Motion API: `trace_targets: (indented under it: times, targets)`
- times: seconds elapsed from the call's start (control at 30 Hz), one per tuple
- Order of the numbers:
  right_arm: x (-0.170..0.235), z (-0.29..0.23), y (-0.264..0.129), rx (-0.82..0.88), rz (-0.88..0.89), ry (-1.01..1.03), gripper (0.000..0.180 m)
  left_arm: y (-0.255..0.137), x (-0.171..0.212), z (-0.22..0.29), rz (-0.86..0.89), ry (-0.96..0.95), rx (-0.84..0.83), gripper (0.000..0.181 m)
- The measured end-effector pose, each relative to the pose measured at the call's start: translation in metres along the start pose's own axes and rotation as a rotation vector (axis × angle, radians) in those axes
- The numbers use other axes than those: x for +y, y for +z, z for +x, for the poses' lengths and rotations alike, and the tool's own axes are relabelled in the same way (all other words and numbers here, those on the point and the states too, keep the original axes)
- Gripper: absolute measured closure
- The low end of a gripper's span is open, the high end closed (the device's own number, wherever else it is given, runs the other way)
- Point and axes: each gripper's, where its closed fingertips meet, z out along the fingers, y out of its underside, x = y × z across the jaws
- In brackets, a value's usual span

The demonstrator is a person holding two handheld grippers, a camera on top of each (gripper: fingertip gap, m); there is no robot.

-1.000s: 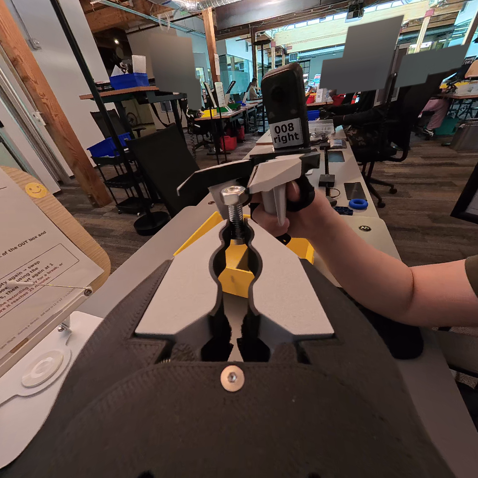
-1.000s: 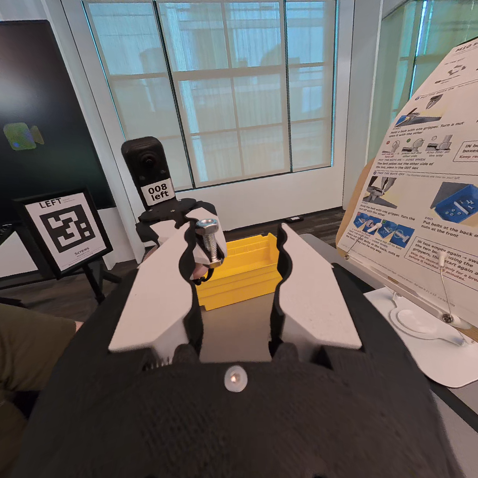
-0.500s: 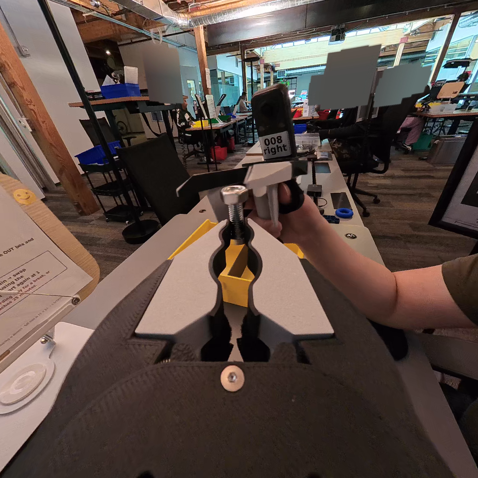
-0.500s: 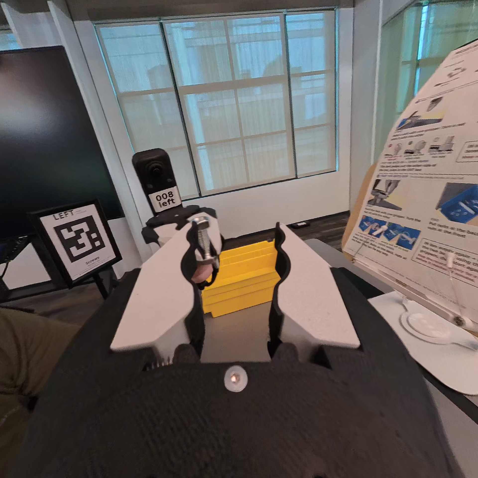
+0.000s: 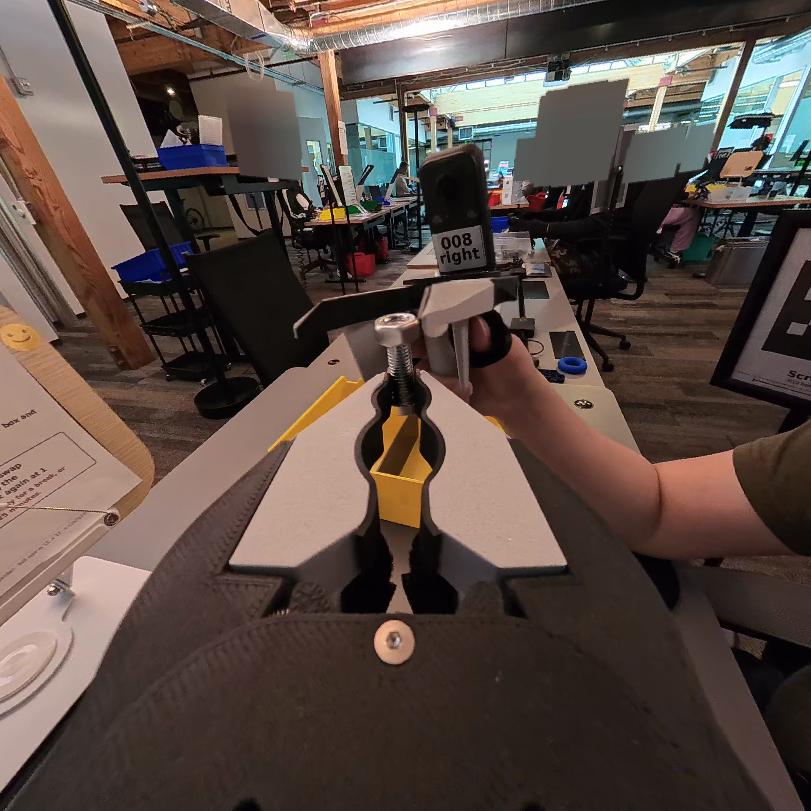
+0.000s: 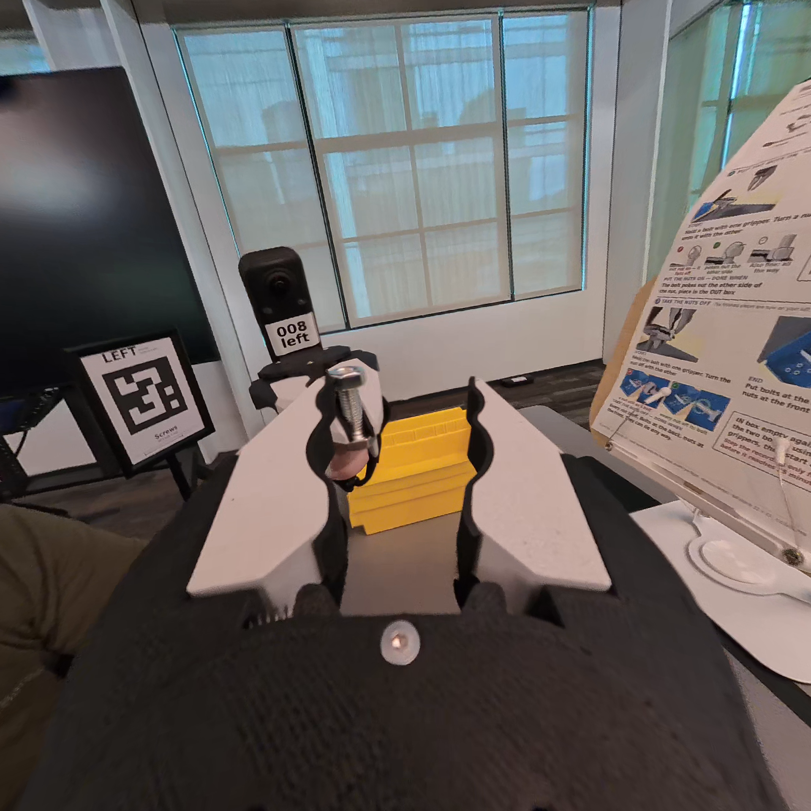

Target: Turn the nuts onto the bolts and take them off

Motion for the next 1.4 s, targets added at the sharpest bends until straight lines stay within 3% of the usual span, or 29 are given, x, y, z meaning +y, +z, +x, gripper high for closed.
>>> trace_targets:
  times: [0.37, 0.7, 0.87, 1.4]
  targets:
    - [-0.006, -0.014, -0.002, 0.007, -0.013, -0.083, 0.123, 0.000, -0.001, 0.004, 0.006, -0.008, 0.023, 0.173]
    - [-0.007, 0.003, -0.009, 0.052, 0.004, -0.034, 0.126, 0.001, -0.002, 0.006, 0.009, -0.013, 0.031, 0.173]
    - [-0.010, -0.015, -0.004, -0.023, 0.014, -0.035, 0.126, 0.002, -0.001, 0.007, 0.005, -0.010, 0.034, 0.173]
    - [-0.010, -0.010, -0.008, -0.014, 0.016, -0.030, 0.125, 0.000, -0.003, 0.006, 0.016, -0.019, 0.034, 0.173]
